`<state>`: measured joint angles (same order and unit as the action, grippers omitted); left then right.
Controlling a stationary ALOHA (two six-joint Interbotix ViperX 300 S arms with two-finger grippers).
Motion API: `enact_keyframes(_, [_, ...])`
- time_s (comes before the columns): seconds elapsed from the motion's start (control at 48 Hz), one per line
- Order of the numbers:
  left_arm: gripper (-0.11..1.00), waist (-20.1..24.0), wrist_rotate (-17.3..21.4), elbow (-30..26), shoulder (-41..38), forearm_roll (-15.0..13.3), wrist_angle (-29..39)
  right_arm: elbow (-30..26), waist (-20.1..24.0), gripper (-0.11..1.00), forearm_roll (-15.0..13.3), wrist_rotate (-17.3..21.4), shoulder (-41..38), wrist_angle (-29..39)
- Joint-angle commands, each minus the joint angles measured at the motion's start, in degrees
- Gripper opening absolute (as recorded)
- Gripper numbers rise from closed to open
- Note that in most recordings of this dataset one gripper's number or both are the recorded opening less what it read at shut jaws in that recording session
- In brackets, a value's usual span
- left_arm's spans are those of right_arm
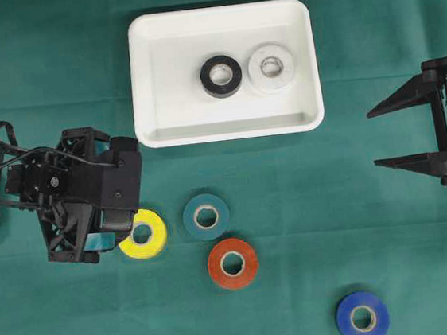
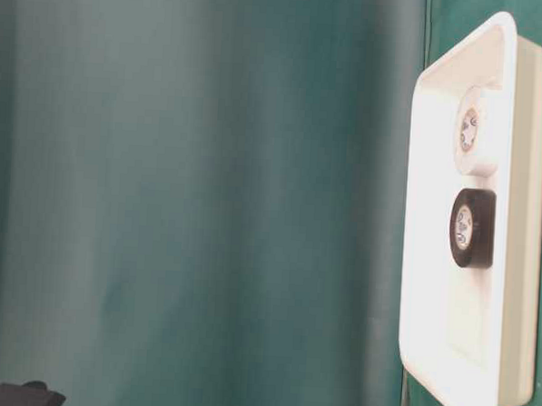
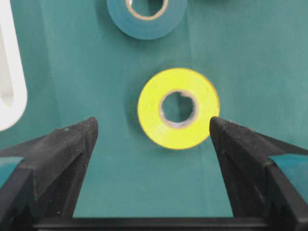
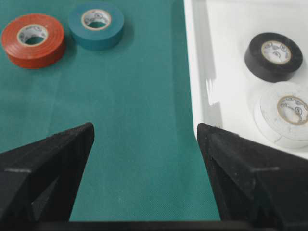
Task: Pick up the tape from a random location and place it into the white case.
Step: 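Move the left gripper down-right over the yellow tape roll, then lower the left gripper and pinch the yellow tape roll's rim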
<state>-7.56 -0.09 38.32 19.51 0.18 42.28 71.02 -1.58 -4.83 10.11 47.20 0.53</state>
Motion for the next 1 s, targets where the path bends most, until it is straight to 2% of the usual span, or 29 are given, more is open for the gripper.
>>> enact_keyframes(0.0, [0.90,0.2,-0.1,-1.2,0.4,0.2,-0.1,-1.5,0.1,0.86,0.0,-0.1,-0.3,-0.3])
enact_keyframes(0.647, [0.90,0.2,-0.1,-1.3,0.0,0.2,-0.5,-1.5,0.1,0.86,0.0,-0.1,-0.4,-0.3])
enact_keyframes(0.98, [0.90,0.2,-0.2,0.1,-4.8,0.2,-2.2,-1.5,0.1,0.86,0.0,-0.1,-0.4,-0.2])
